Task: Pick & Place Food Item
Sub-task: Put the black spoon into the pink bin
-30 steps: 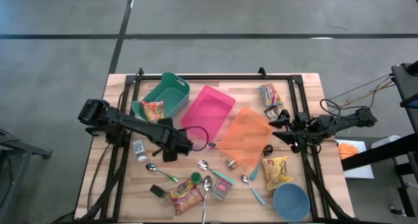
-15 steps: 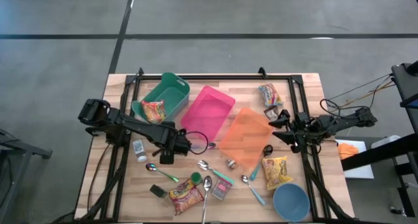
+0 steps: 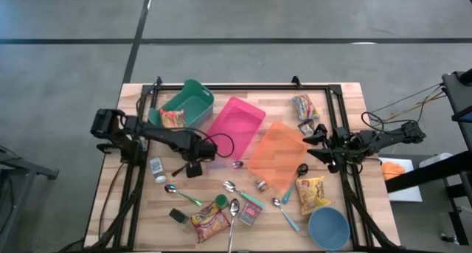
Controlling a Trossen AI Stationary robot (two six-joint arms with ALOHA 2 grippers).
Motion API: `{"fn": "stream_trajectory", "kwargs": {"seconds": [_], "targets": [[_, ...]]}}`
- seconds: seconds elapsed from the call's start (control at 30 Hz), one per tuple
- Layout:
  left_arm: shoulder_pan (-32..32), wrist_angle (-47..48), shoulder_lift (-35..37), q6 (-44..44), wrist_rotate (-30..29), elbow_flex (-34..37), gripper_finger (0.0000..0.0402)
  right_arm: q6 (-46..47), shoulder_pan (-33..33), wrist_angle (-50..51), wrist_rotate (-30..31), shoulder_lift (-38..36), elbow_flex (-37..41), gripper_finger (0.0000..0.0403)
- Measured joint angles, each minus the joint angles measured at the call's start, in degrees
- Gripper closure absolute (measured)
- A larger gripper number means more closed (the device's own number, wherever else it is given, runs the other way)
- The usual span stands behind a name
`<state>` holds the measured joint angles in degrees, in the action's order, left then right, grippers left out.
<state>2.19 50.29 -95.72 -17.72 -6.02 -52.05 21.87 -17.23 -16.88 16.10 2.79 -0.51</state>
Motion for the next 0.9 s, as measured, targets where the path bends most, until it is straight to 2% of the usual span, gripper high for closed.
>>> {"fn": "stream_trajectory", "kwargs": {"seconds": [0.4, 0.73, 0.9], "targets": [[-0.74, -2.94, -0.01, 1.25, 2.02, 0.01, 0.0156, 0.02, 0.01, 0.09, 0.0, 0.0, 0.0, 0.0168], [-0.85, -8.14, 0.37, -0.41, 4.38, 4.35, 0.0156, 0.03, 0.02, 0.17, 0.02, 0.0, 0.0, 0.0168], [-0.96, -8.4, 0.37, -0.75, 5.78, 4.46, 0.0185, 0.24, 0.02, 0.15, 0.12, 0.0, 0.0, 0.0168]]}}
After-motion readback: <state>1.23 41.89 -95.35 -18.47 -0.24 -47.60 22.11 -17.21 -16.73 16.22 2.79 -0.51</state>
